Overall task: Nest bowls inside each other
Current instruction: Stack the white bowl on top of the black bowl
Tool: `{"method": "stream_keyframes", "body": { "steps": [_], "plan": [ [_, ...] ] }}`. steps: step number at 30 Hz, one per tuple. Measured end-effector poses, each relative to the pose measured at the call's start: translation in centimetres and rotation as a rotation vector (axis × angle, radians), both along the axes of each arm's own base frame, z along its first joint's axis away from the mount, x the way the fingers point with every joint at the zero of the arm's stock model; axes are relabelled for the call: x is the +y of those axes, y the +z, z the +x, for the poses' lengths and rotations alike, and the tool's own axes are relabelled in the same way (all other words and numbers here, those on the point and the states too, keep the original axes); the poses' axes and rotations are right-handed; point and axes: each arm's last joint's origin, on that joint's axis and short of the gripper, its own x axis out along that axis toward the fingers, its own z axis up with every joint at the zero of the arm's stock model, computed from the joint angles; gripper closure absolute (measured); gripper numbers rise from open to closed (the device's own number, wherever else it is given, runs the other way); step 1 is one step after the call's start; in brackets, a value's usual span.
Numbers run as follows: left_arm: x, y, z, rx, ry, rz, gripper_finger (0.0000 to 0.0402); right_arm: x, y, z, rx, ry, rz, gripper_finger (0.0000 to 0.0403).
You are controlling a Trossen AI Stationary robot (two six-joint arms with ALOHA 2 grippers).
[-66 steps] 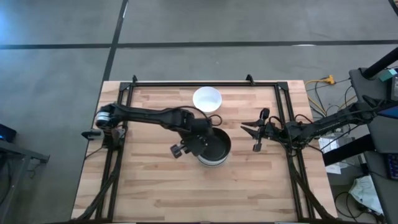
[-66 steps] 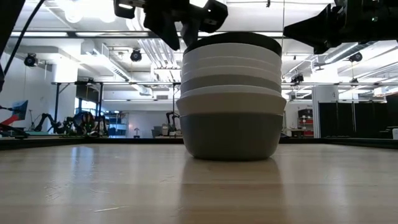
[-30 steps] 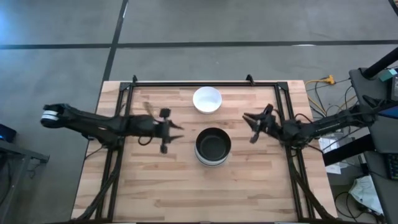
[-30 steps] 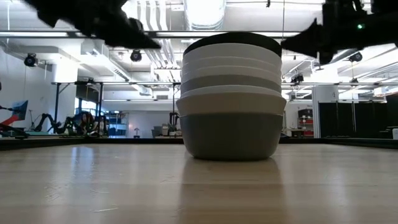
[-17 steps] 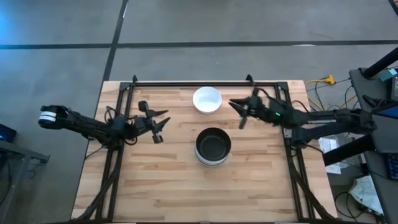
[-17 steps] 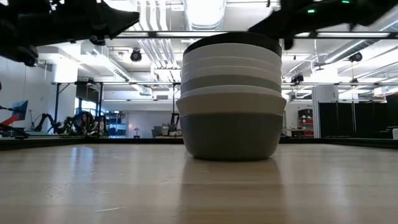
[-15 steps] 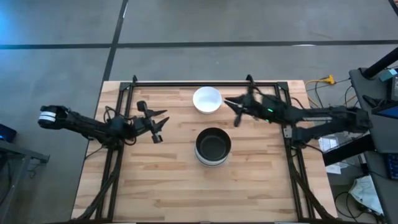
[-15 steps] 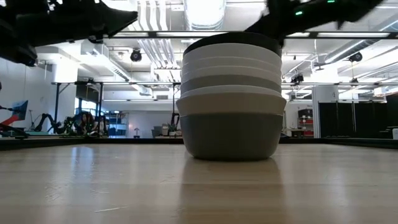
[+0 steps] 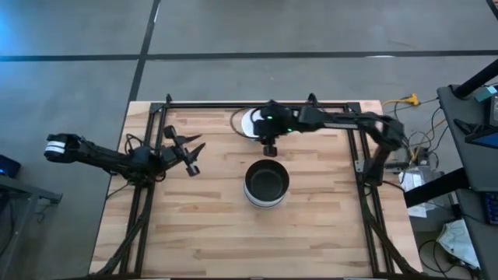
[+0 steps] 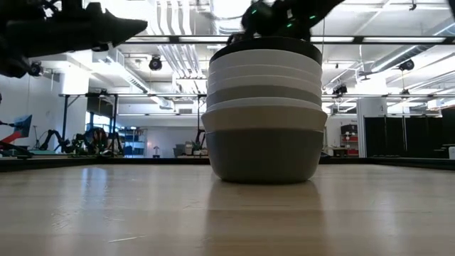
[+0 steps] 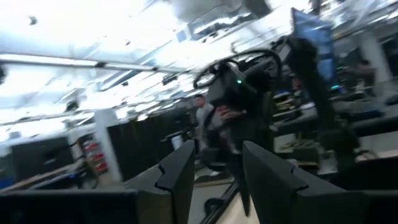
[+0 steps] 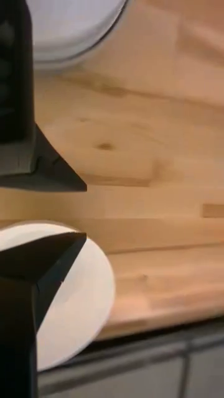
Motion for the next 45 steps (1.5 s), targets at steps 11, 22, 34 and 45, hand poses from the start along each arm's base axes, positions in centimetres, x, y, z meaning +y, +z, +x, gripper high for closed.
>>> {"method": "stream_keyframes", "body": {
  "steps": [11, 22, 34, 45],
  "plan": [
    [0.4, -1.1, -2.1, -0.013, 0.124, -0.015, 0.0281, -3.7, -4.5, 4.6, 0.206, -0.055, 0.06, 0.021],
    [0.4, -1.3, -2.2, 0.021, 0.127, -0.012, 0.0281, -6.0, -6.7, 4.5, 0.425, -0.211, 0.088, 0.0235],
    [0.4, -1.4, -2.3, 0.022, 0.127, -0.012, 0.0281, -5.8, -6.8, 3.9, 0.487, -0.193, 0.099, 0.0387],
    [0.4, -1.4, -2.3, 0.02, 0.125, -0.013, 0.0281, -3.7, -2.8, 3.3, 0.428, -0.166, 0.068, 0.0394]
  ]
}}
